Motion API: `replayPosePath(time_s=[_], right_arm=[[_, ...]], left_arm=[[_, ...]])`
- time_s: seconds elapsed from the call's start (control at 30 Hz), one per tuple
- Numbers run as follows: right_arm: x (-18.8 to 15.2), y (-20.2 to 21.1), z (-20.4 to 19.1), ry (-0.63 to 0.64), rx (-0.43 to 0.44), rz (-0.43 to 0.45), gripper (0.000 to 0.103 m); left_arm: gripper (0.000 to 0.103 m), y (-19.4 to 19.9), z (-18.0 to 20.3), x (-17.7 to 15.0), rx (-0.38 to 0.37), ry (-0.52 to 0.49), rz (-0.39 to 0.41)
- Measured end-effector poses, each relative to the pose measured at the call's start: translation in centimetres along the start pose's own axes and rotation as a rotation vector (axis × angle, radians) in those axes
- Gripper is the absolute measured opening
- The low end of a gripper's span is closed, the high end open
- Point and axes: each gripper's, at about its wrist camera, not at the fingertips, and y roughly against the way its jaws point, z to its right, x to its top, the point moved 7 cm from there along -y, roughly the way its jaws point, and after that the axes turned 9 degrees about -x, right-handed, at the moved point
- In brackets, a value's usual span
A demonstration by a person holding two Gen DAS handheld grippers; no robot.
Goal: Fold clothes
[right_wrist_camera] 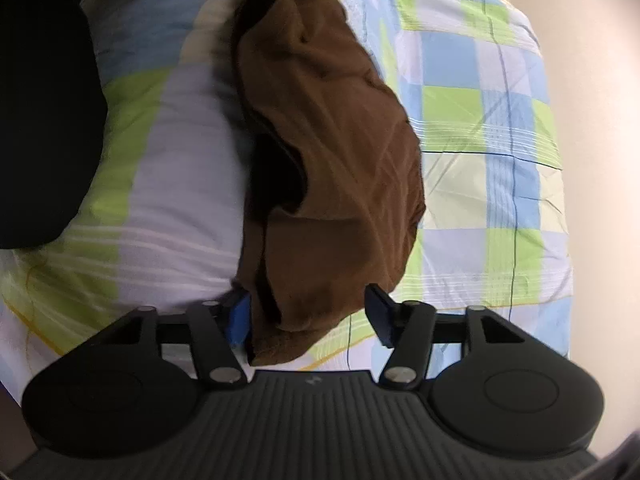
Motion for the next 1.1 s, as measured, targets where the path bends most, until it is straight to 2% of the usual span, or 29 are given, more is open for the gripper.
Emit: replayPosePath(time_s=[0.03, 0.13, 0.27, 0.37, 0.5, 0.57, 0.7, 0.87, 0.93, 1.0, 1.1], right_arm=[[-0.2, 0.0, -0.1, -0.016, 0.011, -0.011, 0.011], [-0.4, 0.2, 0.0, -0.092, 0.029, -0.045, 0.007], [0.1, 1.1, 2.0, -0.205, 0.010, -0.097, 0.006], [1.9, 3.0, 4.1, -0.286, 0.002, -0.096, 0.006], [6.6, 6.8, 5.5, -0.373, 0.011, -0.031, 0.005], [8.2, 7.1, 4.9, -0.377, 0.032, -0.018, 0.005], [9.4, 6.2, 1.3, -0.328, 0.095, -0.038, 0.007], [8.2, 7.8, -1.0, -0.240, 0.122, -0.037, 0.027], [6.5, 8.4, -1.3, -0.213, 0.101, -0.065, 0.042], [4.9, 8.3, -2.1, -0.166, 0.073, -0.097, 0.046], [4.0, 7.3, -3.4, -0.085, 0.049, -0.083, 0.046]], left_arm=[[0.007, 0.1, 0.0, 0.0, -0.001, 0.005, 0.002], [0.007, 0.6, -0.4, 0.3, 0.013, 0.006, 0.010], [0.007, 3.3, -2.1, 0.5, 0.068, 0.021, 0.020], [0.006, 7.1, -3.6, 0.0, 0.138, 0.015, 0.005], [0.006, 12.5, -4.3, -1.5, 0.202, 0.026, -0.038], [0.006, 12.8, -3.4, -2.5, 0.192, 0.027, -0.071], [0.006, 10.1, -0.1, -4.6, 0.126, -0.040, -0.145], [0.006, 8.3, 1.1, -6.0, 0.092, -0.003, -0.141], [0.006, 8.4, 0.8, -6.2, 0.088, 0.012, -0.133], [0.006, 8.5, 0.6, -6.3, 0.083, 0.019, -0.126], [0.006, 8.8, 0.3, -6.0, 0.085, 0.035, -0.114]])
